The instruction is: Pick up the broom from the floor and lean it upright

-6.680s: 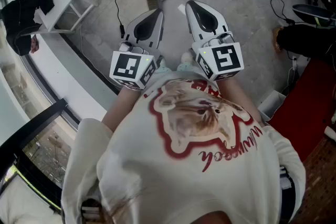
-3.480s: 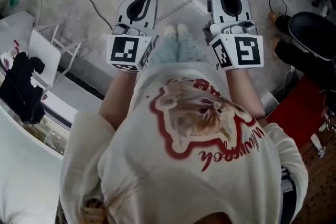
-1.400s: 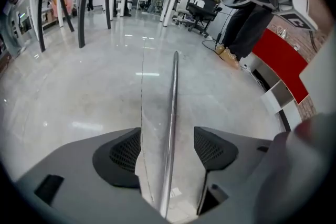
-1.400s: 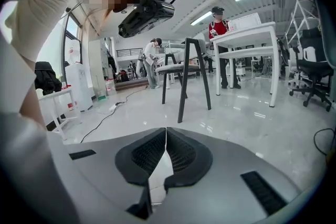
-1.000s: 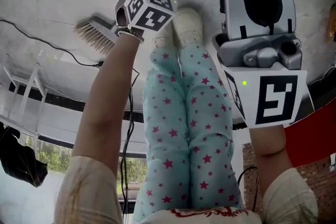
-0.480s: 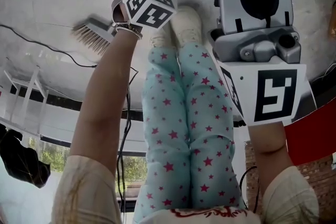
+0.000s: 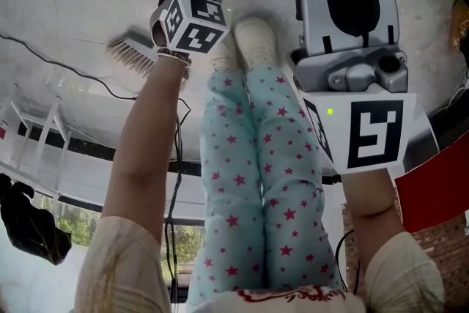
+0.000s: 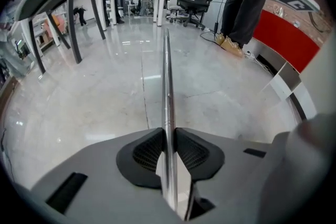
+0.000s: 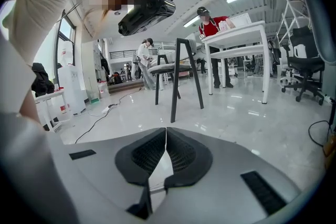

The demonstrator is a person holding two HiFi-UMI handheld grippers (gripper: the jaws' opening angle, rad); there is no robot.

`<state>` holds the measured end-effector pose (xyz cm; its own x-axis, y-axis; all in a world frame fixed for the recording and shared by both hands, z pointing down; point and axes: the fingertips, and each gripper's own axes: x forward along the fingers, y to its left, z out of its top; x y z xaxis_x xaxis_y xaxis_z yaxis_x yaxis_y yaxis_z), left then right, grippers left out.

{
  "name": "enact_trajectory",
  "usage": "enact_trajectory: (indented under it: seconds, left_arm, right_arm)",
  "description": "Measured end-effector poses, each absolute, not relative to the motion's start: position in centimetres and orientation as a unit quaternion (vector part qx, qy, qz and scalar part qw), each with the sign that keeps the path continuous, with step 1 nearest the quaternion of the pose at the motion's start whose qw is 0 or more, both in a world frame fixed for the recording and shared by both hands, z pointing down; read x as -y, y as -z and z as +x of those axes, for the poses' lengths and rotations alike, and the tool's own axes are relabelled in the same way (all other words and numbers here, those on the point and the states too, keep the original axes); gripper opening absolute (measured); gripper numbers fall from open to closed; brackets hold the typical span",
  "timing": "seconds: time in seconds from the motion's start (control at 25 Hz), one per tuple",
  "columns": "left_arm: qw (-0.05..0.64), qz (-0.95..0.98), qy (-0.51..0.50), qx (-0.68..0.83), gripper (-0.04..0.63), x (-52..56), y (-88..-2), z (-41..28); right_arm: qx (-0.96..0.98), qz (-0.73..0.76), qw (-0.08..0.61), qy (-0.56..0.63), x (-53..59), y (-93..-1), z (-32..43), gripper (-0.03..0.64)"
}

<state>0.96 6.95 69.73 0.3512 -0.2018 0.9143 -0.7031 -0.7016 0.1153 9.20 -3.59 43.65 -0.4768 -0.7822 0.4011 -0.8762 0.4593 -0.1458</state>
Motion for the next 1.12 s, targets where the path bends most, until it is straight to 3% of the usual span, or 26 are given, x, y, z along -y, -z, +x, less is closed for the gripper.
enact_trajectory:
  seconds: [0.48,1.12]
  left_arm:
    - [0.248,0.792,-0.383,0.406,0.092,-2.6,-53.7,-4.1]
    - [0.198,0.774,-0.275,0.535,0.086,0.0,-34.0,-11.9]
  right_arm:
    - [0.863,0.476,0.086,-0.146,6.5,-30.0,4.0,0.028]
    - [0.876,0.456,0.073,-0.135,3.2,-14.5,-0.5,0.028]
